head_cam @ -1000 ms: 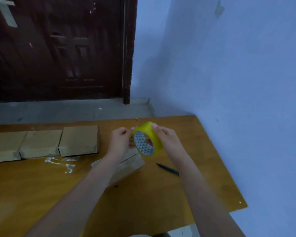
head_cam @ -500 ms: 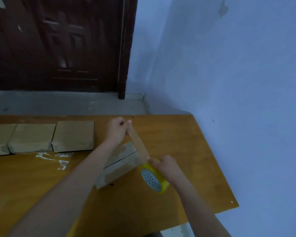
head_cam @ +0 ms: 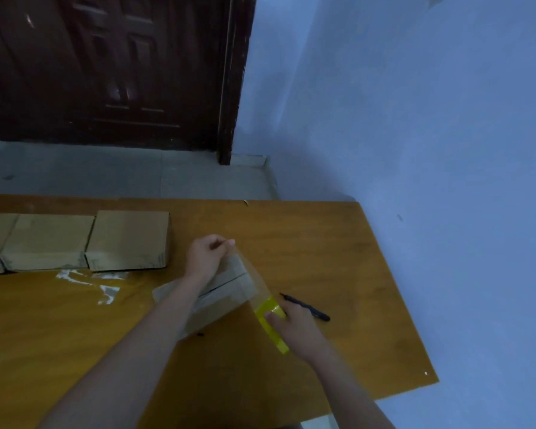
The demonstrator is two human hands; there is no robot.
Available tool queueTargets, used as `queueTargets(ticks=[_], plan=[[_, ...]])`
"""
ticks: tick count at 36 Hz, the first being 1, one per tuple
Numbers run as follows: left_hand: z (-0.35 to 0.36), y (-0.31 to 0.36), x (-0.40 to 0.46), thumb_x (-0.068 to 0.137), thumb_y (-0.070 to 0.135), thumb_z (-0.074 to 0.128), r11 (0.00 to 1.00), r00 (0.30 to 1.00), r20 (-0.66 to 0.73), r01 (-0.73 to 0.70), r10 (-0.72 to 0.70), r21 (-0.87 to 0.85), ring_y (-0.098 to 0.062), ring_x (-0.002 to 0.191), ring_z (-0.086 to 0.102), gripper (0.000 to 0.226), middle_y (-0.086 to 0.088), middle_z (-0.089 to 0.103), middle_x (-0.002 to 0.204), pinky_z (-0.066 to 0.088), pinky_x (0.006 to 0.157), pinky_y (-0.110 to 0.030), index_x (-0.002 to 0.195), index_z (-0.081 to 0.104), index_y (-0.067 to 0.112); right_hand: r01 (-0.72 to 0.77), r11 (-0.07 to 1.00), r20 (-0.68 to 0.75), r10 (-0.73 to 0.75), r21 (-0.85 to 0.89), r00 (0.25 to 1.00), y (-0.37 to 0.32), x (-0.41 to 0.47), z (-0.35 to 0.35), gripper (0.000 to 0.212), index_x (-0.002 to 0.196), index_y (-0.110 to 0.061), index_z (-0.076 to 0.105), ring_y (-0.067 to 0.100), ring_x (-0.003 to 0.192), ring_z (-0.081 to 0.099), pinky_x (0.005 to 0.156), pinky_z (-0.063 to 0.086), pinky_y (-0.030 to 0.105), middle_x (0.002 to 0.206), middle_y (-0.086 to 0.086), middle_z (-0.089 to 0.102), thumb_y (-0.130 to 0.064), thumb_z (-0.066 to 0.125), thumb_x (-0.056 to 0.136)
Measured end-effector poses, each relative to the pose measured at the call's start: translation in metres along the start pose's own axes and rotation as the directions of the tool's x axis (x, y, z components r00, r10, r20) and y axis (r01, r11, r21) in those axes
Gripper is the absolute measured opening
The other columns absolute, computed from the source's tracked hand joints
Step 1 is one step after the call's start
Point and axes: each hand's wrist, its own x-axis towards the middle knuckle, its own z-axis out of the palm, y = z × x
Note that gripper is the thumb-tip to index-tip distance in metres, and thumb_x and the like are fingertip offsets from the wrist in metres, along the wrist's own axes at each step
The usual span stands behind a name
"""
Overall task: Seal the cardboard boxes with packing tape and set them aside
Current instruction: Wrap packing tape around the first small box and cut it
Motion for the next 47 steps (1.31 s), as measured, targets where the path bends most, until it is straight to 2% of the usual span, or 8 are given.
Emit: queueTargets(ticks=[4,11,15,24,31,38,41,47], plan=[[0.002,-0.002,0.004,0.089,0.026,0.065,0.999,0.999,-0.027,0.023,-0.023,-0.024,-0.017,0.085,0.063,0.008,0.003,0.067,0.084,0.051,0.080,-0.034,0.086,0.068,0.019,0.044,0.999,-0.017,-0.043,0.012,0.999,0.000,0.002,-0.002,0.032,0.066,-0.032,0.039,0.006,0.046,0.037,0.044,0.027,0.021,0.058,-0.006,0.040,-0.033,0.050,0.096],[0.000,0.002,0.009,0.086,0.012,0.068,0.943,0.991,-0.007,0.125,-0.134,-0.309,-0.006,0.084,0.059,0.017,0.005,0.066,0.091,0.045,0.079,-0.022,0.102,0.069,0.016,0.051,0.998,-0.015,-0.052,-0.027,0.999,0.005,0.010,0.001,0.022,0.076,-0.029,0.045,0.006,0.047,0.040,0.047,0.030,0.022,0.061,-0.007,0.045,-0.038,0.050,0.095],[-0.005,-0.003,0.012,0.086,0.012,0.068,0.968,0.996,0.013,0.084,-0.083,-0.238,-0.016,0.096,0.061,0.014,-0.002,0.069,0.097,0.043,0.093,-0.031,0.087,0.067,0.027,0.042,0.998,-0.034,-0.044,-0.044,0.998,0.009,0.013,0.003,0.020,0.082,-0.024,0.049,0.006,0.045,0.041,0.047,0.030,0.022,0.061,-0.007,0.047,-0.040,0.051,0.094],[0.004,-0.006,0.017,0.089,0.012,0.065,0.986,0.997,-0.077,-0.004,-0.009,-0.169,-0.007,0.078,0.059,0.013,0.005,0.065,0.081,0.041,0.067,-0.019,0.079,0.063,0.020,0.038,0.998,-0.057,-0.041,-0.056,0.997,0.007,0.012,0.007,0.024,0.088,-0.017,0.053,0.006,0.045,0.039,0.047,0.029,0.023,0.062,-0.005,0.047,-0.041,0.049,0.095],[0.005,-0.014,0.018,0.093,0.018,0.059,0.996,0.994,-0.077,-0.083,0.081,-0.024,-0.015,0.082,0.063,0.012,0.001,0.067,0.085,0.050,0.073,-0.029,0.083,0.060,0.024,0.021,1.000,-0.084,-0.023,-0.017,0.996,0.006,0.008,0.012,0.029,0.089,-0.012,0.056,0.008,0.047,0.040,0.048,0.030,0.024,0.063,-0.002,0.048,-0.040,0.050,0.094],[0.010,-0.020,0.015,0.098,0.027,0.048,0.958,0.980,-0.065,-0.170,0.190,0.230,-0.012,0.079,0.060,0.009,0.005,0.063,0.086,0.050,0.068,-0.029,0.096,0.055,0.021,0.014,1.000,-0.089,-0.014,0.010,0.996,0.006,0.007,0.015,0.031,0.101,-0.015,0.061,0.021,0.068,0.061,0.059,0.047,0.037,0.084,0.007,0.066,-0.042,0.050,0.094],[0.010,-0.019,0.015,0.100,0.028,0.046,0.942,0.978,-0.057,-0.177,0.201,0.285,-0.014,0.080,0.059,0.015,0.003,0.061,0.090,0.051,0.069,-0.031,0.103,0.055,0.017,0.019,1.000,-0.091,-0.019,0.006,0.996,0.007,0.006,0.016,0.030,0.099,-0.013,0.061,0.019,0.059,0.055,0.052,0.038,0.032,0.081,0.010,0.065,-0.041,0.050,0.094],[0.007,-0.010,0.015,0.099,0.030,0.045,0.913,0.967,-0.008,-0.237,0.254,0.333,-0.013,0.074,0.055,0.013,0.003,0.059,0.085,0.042,0.059,-0.024,0.098,0.052,0.019,0.017,0.999,-0.082,-0.014,0.040,0.997,0.007,0.001,0.015,0.025,0.098,-0.017,0.061,0.016,0.063,0.058,0.054,0.043,0.030,0.083,0.006,0.066,-0.040,0.050,0.094]])
